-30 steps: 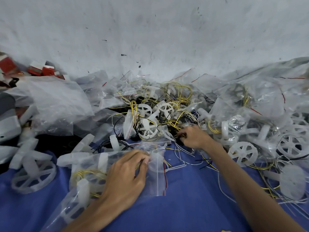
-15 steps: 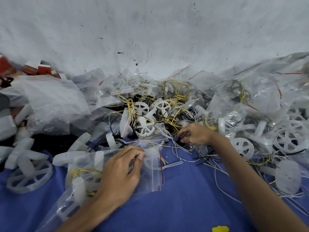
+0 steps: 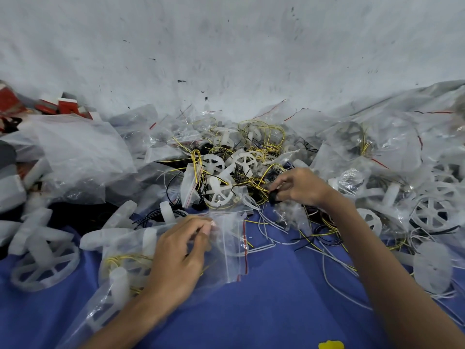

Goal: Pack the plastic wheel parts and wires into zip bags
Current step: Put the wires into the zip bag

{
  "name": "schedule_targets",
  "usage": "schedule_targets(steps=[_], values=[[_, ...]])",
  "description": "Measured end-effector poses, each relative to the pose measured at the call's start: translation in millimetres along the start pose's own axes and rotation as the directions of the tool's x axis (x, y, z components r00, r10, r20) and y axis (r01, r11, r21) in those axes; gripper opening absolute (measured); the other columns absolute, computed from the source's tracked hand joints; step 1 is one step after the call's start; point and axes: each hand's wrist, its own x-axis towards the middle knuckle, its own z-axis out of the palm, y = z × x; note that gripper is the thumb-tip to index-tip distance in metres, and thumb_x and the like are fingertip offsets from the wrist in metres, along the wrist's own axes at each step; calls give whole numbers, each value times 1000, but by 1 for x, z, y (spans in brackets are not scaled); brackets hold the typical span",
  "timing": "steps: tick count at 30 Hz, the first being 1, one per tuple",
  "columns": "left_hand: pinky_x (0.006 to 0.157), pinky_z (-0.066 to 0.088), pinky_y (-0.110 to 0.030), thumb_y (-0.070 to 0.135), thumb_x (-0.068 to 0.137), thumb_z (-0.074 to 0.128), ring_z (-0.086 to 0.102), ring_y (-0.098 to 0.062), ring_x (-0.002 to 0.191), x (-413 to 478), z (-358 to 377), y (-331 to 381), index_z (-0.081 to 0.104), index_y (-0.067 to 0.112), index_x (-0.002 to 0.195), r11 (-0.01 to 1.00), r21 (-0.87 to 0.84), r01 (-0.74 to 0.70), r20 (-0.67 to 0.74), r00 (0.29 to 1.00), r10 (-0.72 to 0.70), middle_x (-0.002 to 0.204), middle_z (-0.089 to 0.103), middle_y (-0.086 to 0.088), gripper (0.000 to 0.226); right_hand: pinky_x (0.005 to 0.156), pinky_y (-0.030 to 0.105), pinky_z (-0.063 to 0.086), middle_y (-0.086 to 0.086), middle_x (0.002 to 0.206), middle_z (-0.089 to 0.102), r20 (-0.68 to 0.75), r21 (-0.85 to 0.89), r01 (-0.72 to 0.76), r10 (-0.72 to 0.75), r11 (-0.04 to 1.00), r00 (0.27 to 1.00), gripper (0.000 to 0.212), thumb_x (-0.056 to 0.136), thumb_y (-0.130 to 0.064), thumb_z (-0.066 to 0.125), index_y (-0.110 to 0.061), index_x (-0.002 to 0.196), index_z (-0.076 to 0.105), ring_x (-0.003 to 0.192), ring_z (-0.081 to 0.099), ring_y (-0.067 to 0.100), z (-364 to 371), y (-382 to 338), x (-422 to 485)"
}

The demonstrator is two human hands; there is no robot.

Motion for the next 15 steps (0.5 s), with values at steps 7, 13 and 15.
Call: schedule_targets(steps=[7, 13, 15], values=[[59, 36, -4, 22, 91, 44, 56, 4, 64, 0, -2, 6, 56, 34, 75, 1000, -20, 18, -49, 999, -19, 72, 60, 19, 23, 60, 20, 53, 4, 78, 70, 222, 310, -26, -46, 950, 974, 16, 77, 3, 70, -8, 88, 68, 61, 65, 12, -7, -12, -9], [63, 47, -23, 36, 90, 41, 60, -6, 68, 0, -3, 0, 65, 31, 84, 981, -134, 142, -83, 985, -154, 75, 67, 11, 25, 57, 14, 49, 0, 75, 68, 251, 381, -39, -63, 924, 966, 14, 78, 4, 69, -5, 89, 66, 60, 65, 8, -5, -19, -13], [74, 52, -38, 40, 90, 42, 64, -16, 78, 1, -3, -2, 67, 28, 89, 961, -201, 188, -70, 976, -205, 83, 70, 1, 28, 59, 13, 47, 4, 82, 66, 238, 358, -15, -76, 934, 968, 15, 77, 0, 71, -10, 88, 68, 62, 64, 5, -6, -23, -14]])
